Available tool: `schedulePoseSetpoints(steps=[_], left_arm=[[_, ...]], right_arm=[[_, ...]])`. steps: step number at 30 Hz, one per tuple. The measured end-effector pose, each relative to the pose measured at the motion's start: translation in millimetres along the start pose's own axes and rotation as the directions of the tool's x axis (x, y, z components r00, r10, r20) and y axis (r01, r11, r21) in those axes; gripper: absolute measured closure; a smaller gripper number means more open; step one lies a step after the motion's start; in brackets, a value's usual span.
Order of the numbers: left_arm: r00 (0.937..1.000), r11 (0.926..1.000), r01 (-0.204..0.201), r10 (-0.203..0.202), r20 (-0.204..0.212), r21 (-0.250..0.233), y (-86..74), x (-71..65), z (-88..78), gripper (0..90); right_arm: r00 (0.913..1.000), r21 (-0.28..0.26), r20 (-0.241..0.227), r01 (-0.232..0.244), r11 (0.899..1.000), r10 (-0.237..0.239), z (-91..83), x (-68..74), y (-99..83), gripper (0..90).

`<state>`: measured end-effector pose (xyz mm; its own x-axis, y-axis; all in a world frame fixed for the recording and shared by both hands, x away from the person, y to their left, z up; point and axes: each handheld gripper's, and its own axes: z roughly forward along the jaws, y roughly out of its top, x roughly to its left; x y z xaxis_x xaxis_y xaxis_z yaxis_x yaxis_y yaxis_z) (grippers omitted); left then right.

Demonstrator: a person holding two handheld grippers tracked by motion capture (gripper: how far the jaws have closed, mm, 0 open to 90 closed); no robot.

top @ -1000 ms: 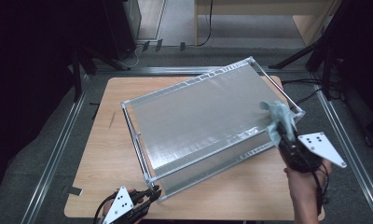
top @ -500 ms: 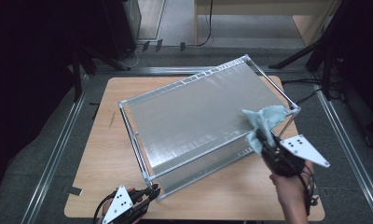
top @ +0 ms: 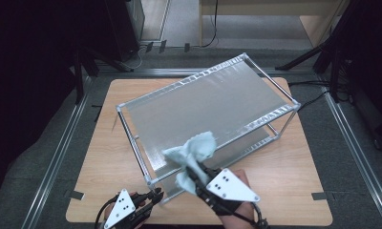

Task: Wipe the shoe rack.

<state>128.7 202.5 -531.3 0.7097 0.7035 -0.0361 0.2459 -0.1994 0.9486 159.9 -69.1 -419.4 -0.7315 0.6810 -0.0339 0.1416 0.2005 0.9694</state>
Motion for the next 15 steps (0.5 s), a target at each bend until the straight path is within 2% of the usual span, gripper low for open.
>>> schedulePoseSetpoints(steps=[1,3,5,7,11,12,13,15], left_arm=[[1.0000,1.0000,0.000,0.000,0.000,0.000,0.0,0.0,0.0,80.8],[1.0000,1.0000,-0.001,0.001,-0.002,-0.001,-0.1,-0.2,-0.1,80.8],[1.0000,1.0000,-0.006,0.006,-0.003,0.000,0.0,-0.2,-0.3,80.9],[1.0000,1.0000,-0.009,0.009,-0.003,0.002,-0.1,-0.2,-0.6,80.8],[1.0000,1.0000,-0.009,0.009,-0.001,0.002,-0.1,0.1,-0.6,80.8],[1.0000,1.0000,-0.009,0.009,-0.001,0.002,-0.1,0.1,-0.6,80.8],[0.9999,0.9999,-0.010,0.010,0.000,0.002,0.0,0.2,-0.7,80.8],[0.9999,0.9999,-0.011,0.011,0.001,0.003,0.0,0.3,-0.7,80.8]], right_arm=[[1.0000,0.000,0.000,0.000,1.000,0.000,0.0,0.0,0.0,73.1],[0.9983,0.003,-0.050,0.032,0.999,-0.031,4.4,15.4,-0.2,72.5],[0.9975,0.000,-0.051,0.048,0.999,-0.048,4.9,16.4,-0.4,72.6],[0.9978,0.002,-0.049,0.044,0.999,-0.043,4.3,13.5,-0.3,72.5],[0.9994,0.015,0.016,-0.030,0.999,0.030,-3.5,-22.1,0.9,71.9],[0.9994,0.015,0.016,-0.030,0.999,0.030,-3.5,-22.1,0.9,71.9],[0.9964,0.012,0.064,-0.056,0.998,0.055,-8.6,-40.2,0.1,72.1],[0.9893,0.006,0.128,-0.071,0.997,0.070,-14.6,-57.7,-1.3,72.6]])
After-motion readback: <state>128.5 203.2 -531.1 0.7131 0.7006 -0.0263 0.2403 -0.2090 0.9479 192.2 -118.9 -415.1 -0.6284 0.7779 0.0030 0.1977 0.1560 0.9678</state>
